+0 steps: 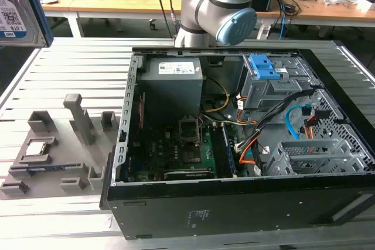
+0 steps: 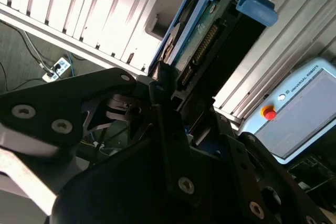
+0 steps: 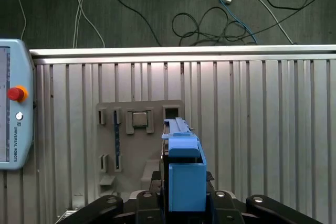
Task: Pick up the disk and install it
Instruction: 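Pick up the disk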
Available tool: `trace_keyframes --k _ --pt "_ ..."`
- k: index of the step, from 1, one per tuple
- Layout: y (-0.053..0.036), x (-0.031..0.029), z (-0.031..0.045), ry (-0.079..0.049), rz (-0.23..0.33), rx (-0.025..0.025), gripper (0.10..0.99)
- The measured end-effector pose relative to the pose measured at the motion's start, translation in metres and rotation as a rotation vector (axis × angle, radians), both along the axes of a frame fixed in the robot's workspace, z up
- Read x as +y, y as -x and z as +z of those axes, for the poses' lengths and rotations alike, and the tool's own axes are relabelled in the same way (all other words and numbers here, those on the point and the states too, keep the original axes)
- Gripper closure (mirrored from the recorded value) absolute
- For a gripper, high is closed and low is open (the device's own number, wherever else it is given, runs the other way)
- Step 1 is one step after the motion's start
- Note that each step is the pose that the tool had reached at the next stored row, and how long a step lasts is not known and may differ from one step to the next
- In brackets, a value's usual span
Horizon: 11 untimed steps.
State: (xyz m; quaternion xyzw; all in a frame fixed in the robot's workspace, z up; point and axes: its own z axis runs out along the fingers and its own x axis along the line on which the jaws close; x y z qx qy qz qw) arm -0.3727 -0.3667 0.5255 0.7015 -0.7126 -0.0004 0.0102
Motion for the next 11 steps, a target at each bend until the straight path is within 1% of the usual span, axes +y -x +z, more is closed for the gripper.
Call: trace_keyframes --k 1,3,7,11 --pt "0.0000 0.0000 0.0023 0.000 0.000 0.0000 0.722" --pt "-0.0001 0.0000 0.0104 0.000 0.000 0.0001 0.722" --pt "-0.0002 0.0001 0.0207 0.000 0.000 0.0001 0.722" --pt "-0.0002 0.0001 0.0214 0.000 0.000 0.0000 0.722"
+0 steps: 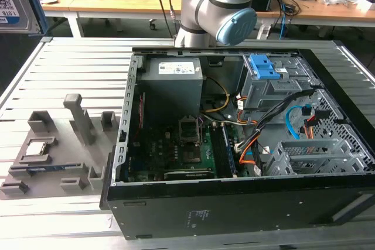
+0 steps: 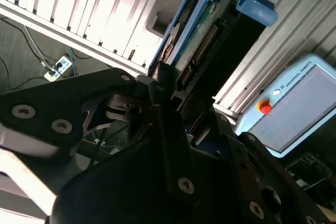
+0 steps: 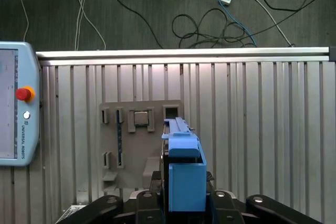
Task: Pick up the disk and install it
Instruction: 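Pick up the disk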
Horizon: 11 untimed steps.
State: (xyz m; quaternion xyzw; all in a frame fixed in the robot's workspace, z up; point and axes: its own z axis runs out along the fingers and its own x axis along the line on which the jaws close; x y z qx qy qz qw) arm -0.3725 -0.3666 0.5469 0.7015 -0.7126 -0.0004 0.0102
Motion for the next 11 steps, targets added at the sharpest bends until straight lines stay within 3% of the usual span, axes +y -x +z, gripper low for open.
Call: trace_keyframes --k 6,11 --pt "-0.0006 -0.0001 0.0003 0.000 0.000 0.0000 0.722" --pt "-0.0134 0.0001 0.0003 0.000 0.000 0.0001 0.722"
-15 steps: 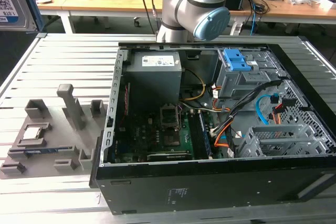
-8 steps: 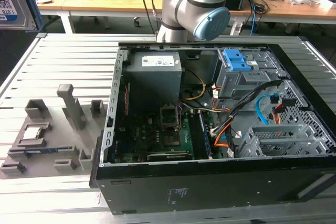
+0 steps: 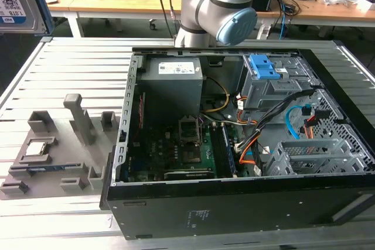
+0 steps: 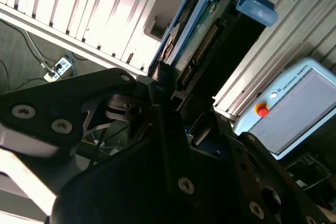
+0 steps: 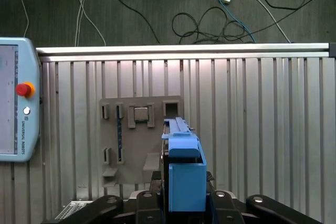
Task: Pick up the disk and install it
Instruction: 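Pick up the disk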
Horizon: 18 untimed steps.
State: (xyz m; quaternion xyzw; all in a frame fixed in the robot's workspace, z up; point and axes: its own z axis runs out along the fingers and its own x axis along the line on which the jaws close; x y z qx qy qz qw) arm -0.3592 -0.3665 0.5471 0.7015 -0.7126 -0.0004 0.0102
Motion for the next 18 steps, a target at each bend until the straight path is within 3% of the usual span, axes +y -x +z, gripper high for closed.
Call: trace_keyframes --k 9,15,18 --pt "-0.0195 0.0000 0.0000 0.000 0.000 0.0000 0.722" --pt "-0.0492 0.0004 0.0000 0.000 0.000 0.0000 0.722" --pt "-0.0574 0.0006 0.0000 0.000 0.000 0.0000 0.722"
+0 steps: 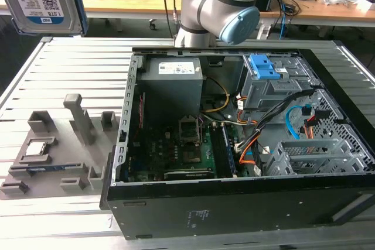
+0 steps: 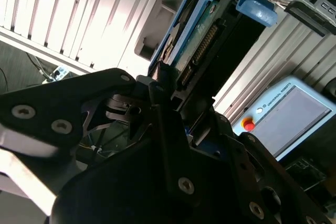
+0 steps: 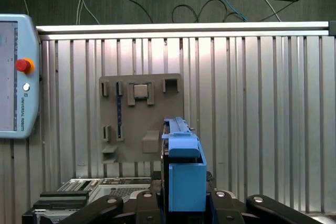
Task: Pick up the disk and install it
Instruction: 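Pick up the disk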
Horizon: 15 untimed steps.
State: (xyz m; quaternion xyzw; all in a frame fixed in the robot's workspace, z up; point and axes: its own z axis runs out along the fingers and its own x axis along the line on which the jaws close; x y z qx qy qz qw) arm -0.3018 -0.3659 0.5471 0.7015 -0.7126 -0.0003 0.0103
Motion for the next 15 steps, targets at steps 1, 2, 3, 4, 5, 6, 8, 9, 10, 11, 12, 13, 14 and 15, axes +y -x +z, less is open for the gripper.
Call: trace_keyframes --k 1,2,3,4,5,6,8,9,10,11,12,13,14,15 --pt "-0.0023 0.0000 0.0000 0.000 0.000 0.0000 0.722" --pt "-0.0050 0.0001 0.0000 0.000 0.000 0.0000 0.722" --pt "-0.0076 0.0001 0.0000 0.000 0.000 0.0000 0.722" --pt "-0.0126 0.0001 0.0000 0.000 0.000 -0.0001 0.722" --pt "-0.0159 0.0002 0.0000 0.000 0.000 -0.0001 0.722" --pt "-0.0187 0.0003 0.0000 0.000 0.000 -0.0001 0.722" --pt "-0.0248 0.0003 0.0000 0.000 0.000 -0.0001 0.722" --pt "-0.0287 0.0004 0.0000 0.000 0.000 0.0000 0.722" --pt "-0.0330 0.0004 0.0000 0.000 0.000 0.0000 0.722" --pt "-0.0369 0.0004 0.0000 0.000 0.000 0.0000 0.722" --pt "-0.0395 0.0004 0.0000 0.000 0.000 -0.0001 0.722" --pt "-0.0453 0.0004 0.0000 0.000 0.000 -0.0001 0.722" --pt "-0.0483 0.0004 0.0000 0.000 0.000 -0.0001 0.722" --pt "-0.0502 0.0004 0.0000 0.000 0.000 -0.0001 0.722"
